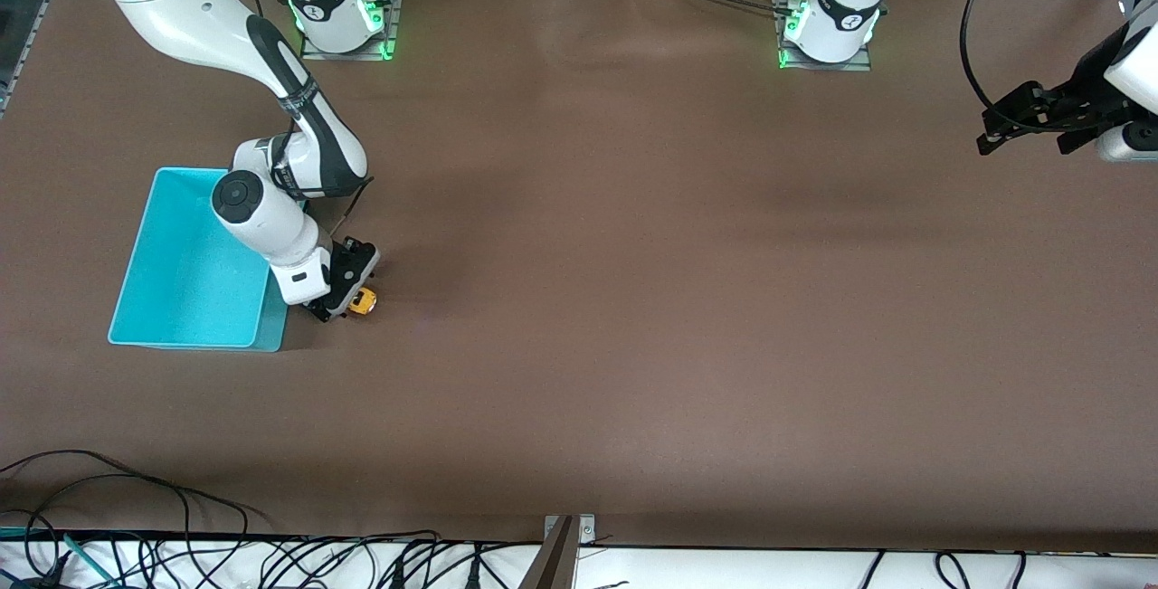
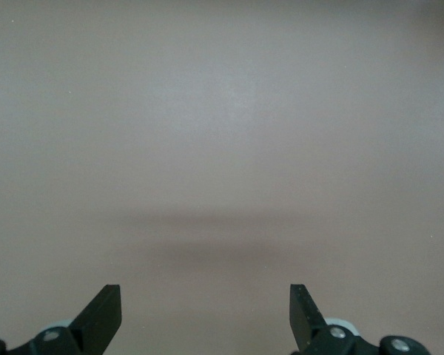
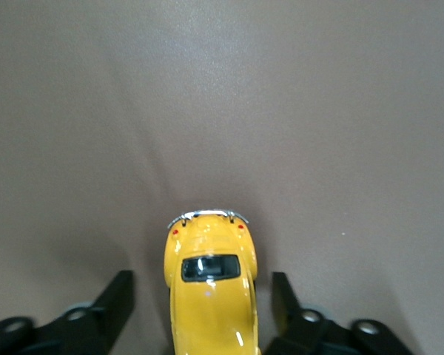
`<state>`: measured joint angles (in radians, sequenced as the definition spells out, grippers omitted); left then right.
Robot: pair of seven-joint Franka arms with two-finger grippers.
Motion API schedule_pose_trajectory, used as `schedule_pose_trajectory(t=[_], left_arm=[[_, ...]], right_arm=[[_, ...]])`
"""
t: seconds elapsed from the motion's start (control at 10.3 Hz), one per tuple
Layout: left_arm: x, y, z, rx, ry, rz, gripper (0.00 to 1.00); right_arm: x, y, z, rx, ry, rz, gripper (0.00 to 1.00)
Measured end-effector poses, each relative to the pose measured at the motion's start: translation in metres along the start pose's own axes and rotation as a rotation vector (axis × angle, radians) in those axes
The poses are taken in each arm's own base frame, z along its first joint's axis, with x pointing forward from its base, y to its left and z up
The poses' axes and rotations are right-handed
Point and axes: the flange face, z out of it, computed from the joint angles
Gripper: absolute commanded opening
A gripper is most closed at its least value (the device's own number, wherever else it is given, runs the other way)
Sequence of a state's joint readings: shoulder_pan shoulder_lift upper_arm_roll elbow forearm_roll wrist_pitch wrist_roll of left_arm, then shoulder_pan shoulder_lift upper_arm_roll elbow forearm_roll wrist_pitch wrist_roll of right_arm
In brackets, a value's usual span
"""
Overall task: Wind up and store yellow beetle car
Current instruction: 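Lift the car with the right gripper over the cyan box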
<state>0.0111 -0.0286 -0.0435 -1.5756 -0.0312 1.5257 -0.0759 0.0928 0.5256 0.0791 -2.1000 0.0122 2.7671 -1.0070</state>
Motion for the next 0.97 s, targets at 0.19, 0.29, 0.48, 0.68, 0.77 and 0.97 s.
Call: schedule_pose_trajectory(t=[0.19, 0.29, 0.48, 0.68, 0.77, 0.97], left_arm=[[-0.001, 0.008, 0.0, 0.0, -0.001, 0.014, 1.0], [-0.002, 0.009, 0.0, 0.001, -0.007, 0.014, 1.0], [-0.003, 0.01, 0.0, 0.002, -0.017, 0.015, 1.0], [-0.004, 0.013, 0.0, 0.003, -0.021, 0.019, 1.0], [-0.005, 0.011, 0.0, 0.003, -0.026, 0.013, 1.0], [-0.005, 0.007, -0.001, 0.003, -0.03, 0.006, 1.0]], right_arm=[[-0.007, 0.009, -0.009, -0.011, 0.002, -0.034, 0.07], [-0.01, 0.012, -0.015, -0.011, 0.0, -0.041, 0.0], [-0.01, 0.015, -0.029, -0.013, -0.001, -0.048, 0.0], [-0.007, 0.018, -0.048, -0.002, -0.009, -0.051, 0.0], [-0.005, 0.018, -0.06, 0.01, -0.017, -0.055, 0.0], [0.001, 0.014, -0.085, 0.037, -0.031, -0.088, 0.0]])
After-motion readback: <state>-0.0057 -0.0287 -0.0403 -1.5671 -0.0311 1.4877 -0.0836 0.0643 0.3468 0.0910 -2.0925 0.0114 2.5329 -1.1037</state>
